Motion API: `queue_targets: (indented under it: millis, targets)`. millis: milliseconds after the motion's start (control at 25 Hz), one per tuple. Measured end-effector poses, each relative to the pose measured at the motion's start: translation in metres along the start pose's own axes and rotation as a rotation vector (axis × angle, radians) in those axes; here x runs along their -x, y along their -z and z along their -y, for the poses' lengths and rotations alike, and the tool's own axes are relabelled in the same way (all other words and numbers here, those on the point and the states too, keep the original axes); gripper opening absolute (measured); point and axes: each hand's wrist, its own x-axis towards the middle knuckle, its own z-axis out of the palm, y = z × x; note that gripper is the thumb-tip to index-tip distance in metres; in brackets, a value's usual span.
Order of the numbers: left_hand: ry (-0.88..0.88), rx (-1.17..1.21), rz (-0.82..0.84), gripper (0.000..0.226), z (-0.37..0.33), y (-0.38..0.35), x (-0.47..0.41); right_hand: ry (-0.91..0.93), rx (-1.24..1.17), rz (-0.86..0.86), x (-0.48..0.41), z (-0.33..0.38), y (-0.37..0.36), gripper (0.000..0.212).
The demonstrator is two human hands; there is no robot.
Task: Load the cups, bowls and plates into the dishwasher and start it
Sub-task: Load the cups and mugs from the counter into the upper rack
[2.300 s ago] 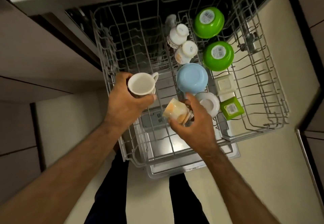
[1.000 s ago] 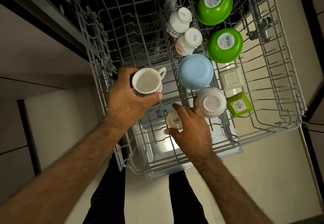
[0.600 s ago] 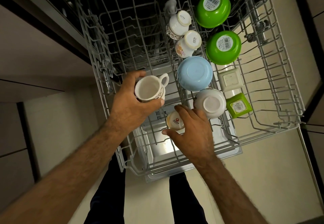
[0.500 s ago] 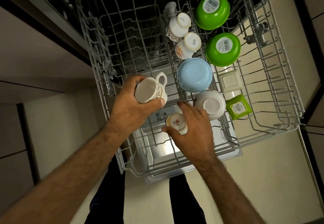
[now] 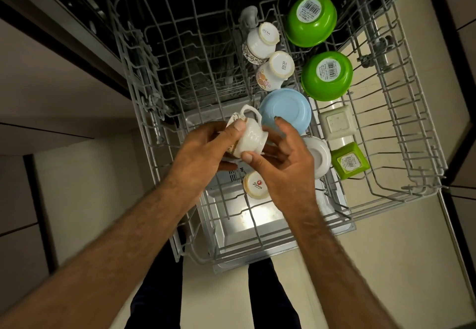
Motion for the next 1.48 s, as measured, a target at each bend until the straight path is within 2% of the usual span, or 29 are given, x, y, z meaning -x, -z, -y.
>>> queue_targets:
  millis: [80,200,320,640,800,920,1160,1480]
  targets:
    - [-0.058,-0.175,-0.111,0.074,-0.003,0.003,-0.002,0.154,0.346,0.025,-0.007,-0.001,0.008,0.07]
    - [-0.181,-0.327,-0.266,0.081,-0.005,0.011,-0.004,0.301,0.86,0.034,-0.016,0.001,0.013,0.073]
    - [-0.227,-0.32,-0.302,0.079,-0.005,0.016,-0.005,0.304,1.075,0.047,-0.023,0.0,0.003,0.078]
    - [-0.287,-0.321,-0.305,0.081,-0.003,0.022,-0.004,0.341,1.104,0.101,-0.031,-0.026,-0.011,0.087]
    - [-0.322,-0.441,-0.266,0.084,-0.005,0.024,0.001,0.325,1.08,0.155,-0.03,-0.022,-0.007,0.088]
    - [-0.373,-0.601,-0.255,0.081,-0.01,0.025,0.005,0.326,1.059,0.152,-0.028,-0.008,-0.01,0.077]
    - [-0.471,-0.91,-0.29,0.077,-0.049,0.033,0.034,0.433,0.948,0.03,-0.02,0.058,-0.025,0.057]
    - [-0.65,-0.86,-0.414,0.076,-0.128,0.079,0.105,0.644,0.817,-0.001,0.005,0.183,-0.06,0.045]
